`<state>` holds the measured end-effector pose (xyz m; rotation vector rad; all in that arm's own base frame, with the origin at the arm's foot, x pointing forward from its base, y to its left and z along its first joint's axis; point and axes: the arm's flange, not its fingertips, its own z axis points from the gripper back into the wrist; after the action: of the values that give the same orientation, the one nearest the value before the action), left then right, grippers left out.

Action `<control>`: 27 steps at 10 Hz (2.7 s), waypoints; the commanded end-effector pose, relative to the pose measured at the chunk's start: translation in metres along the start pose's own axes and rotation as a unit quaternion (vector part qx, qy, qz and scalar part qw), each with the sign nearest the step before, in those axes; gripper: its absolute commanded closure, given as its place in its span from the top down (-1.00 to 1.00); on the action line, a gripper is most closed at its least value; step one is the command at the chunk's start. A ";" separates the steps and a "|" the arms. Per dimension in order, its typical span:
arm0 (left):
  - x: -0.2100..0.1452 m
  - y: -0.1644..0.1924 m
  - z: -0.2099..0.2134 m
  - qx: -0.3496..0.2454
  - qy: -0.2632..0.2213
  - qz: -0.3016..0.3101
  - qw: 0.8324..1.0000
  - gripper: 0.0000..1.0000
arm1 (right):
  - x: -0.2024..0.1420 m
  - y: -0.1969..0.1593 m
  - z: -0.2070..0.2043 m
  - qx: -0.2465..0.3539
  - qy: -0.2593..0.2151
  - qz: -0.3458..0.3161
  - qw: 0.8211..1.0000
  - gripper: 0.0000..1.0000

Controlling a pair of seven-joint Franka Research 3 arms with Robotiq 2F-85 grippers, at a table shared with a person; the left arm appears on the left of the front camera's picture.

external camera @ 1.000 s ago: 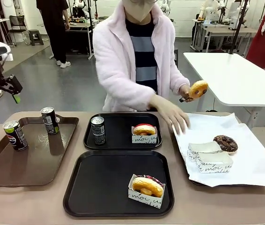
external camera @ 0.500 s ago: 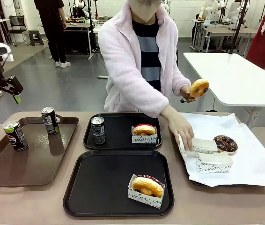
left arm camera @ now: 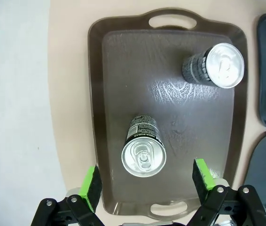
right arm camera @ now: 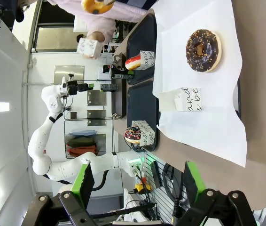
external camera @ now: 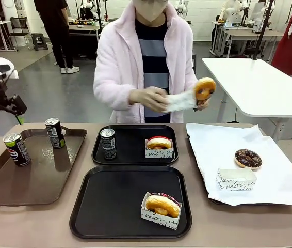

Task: Set up donuts and drinks on trays.
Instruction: Pick up one Pepsi coke from the Handle tray and place it on the Flat Tray without a Pepsi coke.

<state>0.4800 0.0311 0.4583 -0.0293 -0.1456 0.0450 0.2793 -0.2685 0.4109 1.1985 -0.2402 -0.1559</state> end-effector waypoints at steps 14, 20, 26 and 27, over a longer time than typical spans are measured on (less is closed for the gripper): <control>0.003 0.001 -0.077 0.010 0.010 -0.023 1.000 1.00 | -0.002 0.000 0.001 0.002 0.005 -0.002 1.000 1.00; 0.006 0.006 -0.065 0.007 0.052 0.004 0.999 -1.00 | -0.002 0.000 0.001 0.002 0.005 -0.002 1.000 1.00; 0.006 0.005 -0.056 0.013 0.081 0.001 0.997 -1.00 | -0.002 0.000 0.001 0.002 0.005 -0.002 1.000 1.00; 0.001 0.000 -0.039 0.014 0.085 -0.032 0.996 -0.70 | -0.002 0.000 0.001 0.002 0.005 -0.002 1.000 1.00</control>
<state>0.4913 0.0327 0.3987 -0.0164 0.0186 0.0261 0.2791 -0.2687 0.4109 1.1985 -0.2406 -0.1564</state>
